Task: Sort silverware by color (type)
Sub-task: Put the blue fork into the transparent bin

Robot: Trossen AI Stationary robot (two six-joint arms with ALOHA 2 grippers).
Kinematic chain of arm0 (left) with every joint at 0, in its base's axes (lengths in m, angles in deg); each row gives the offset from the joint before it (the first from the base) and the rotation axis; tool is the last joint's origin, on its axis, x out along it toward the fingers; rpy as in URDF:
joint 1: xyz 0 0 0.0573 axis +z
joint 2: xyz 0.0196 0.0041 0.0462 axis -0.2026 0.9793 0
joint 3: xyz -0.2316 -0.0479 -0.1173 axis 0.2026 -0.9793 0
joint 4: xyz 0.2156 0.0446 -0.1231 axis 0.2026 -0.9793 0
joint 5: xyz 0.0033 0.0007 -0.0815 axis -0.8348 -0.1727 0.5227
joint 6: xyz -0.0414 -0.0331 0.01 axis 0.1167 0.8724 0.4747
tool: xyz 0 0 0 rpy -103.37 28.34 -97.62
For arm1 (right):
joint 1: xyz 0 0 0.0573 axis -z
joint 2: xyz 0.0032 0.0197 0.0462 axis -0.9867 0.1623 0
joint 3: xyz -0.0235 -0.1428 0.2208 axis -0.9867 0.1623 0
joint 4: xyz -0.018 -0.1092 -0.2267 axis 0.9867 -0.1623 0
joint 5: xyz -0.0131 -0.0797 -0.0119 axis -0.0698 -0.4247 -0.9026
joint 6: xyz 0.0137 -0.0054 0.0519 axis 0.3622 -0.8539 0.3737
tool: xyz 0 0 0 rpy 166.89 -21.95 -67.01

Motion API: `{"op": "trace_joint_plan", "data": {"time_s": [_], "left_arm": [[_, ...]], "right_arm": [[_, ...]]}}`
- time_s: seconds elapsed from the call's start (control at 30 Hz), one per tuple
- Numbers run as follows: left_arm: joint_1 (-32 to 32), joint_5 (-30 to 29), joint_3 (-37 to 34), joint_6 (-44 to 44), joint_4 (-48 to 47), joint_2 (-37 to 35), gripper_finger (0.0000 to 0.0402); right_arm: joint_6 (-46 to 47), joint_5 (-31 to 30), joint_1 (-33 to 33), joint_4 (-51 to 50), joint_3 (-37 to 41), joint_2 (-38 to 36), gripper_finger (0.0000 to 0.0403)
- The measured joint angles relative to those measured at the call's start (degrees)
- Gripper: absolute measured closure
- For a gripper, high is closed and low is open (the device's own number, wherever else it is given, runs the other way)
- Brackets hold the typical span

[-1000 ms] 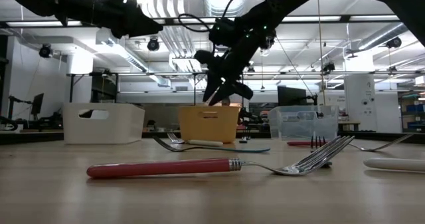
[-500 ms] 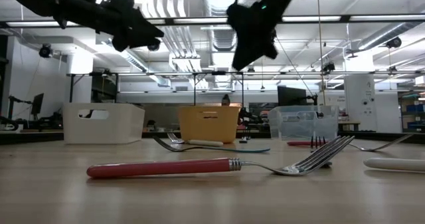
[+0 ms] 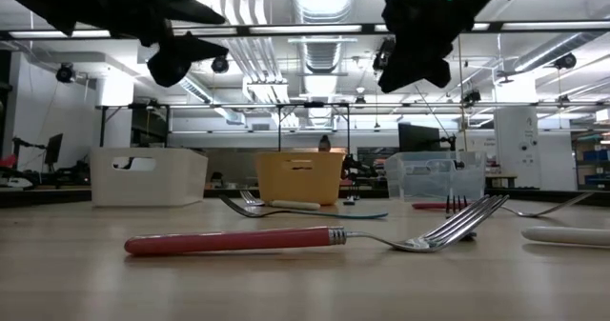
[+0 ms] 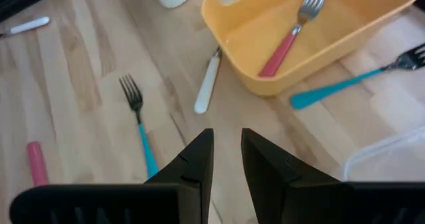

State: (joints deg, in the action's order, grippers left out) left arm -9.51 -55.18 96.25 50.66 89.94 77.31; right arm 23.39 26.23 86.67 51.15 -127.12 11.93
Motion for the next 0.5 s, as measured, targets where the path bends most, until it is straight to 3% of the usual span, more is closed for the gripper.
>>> {"op": "trace_joint_plan", "data": {"time_s": [0.23,0.5], "left_arm": [[-10.1,-10.3,0.0,4.6,0.1,2.2,0.0201],[-12.7,-13.0,0.5,4.4,0.1,9.8,0.0201]], "right_arm": [[2.7,0.7,-2.1,-0.9,1.9,-0.4,0.0333],[1.5,3.5,-3.4,-0.2,1.9,1.3,0.0335]]}}
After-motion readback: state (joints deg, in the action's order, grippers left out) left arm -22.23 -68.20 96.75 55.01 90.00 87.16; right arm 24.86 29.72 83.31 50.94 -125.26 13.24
